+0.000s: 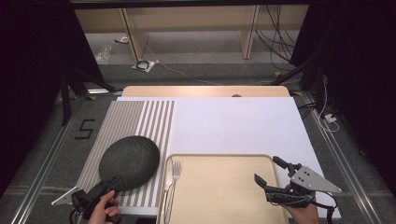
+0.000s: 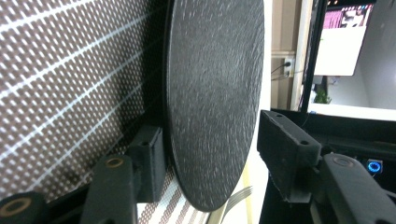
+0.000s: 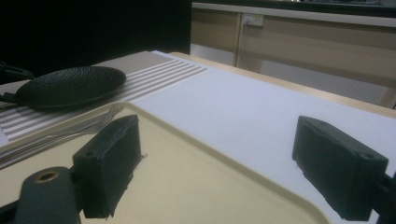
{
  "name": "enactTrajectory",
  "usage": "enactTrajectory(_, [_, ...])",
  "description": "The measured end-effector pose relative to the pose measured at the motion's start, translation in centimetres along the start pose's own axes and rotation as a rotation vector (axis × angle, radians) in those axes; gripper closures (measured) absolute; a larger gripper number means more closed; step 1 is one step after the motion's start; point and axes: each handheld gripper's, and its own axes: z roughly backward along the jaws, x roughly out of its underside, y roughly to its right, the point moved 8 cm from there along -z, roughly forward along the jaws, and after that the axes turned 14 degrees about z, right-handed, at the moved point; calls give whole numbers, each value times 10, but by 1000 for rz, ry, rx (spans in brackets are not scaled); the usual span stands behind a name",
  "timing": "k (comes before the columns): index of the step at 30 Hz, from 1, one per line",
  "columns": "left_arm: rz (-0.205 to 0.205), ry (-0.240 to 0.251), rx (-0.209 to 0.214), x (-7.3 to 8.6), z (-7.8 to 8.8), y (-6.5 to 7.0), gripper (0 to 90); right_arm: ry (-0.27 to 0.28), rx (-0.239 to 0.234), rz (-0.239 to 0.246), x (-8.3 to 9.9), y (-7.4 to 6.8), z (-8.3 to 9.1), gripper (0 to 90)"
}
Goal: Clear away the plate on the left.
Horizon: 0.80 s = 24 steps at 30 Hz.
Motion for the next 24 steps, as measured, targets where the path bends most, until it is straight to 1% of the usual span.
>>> enactTrajectory(4, [8,12,6,0,-1,0,470,-1,0,1,0,0,0,164])
enactTrajectory(7, [24,16,10,0,-2,-2,500,0,1,1,0,0,0,164])
enactTrajectory(8, [37,17,13,0,-2,-3,520,-1,0,2,0,0,0,164])
enactTrajectory(11, [42,22,16,1,-3,-3,528,-4,0,3,0,0,0,164])
enactTrajectory(13, [53,23,21,0,-5,-5,556,-4,-1,3,0,0,0,164])
enactTrajectory(14, [56,23,21,0,-5,-5,556,-4,-1,3,0,0,0,164])
enactTrajectory(24, [66,37,20,1,-8,-7,603,-6,-2,3,0,-1,-1,164])
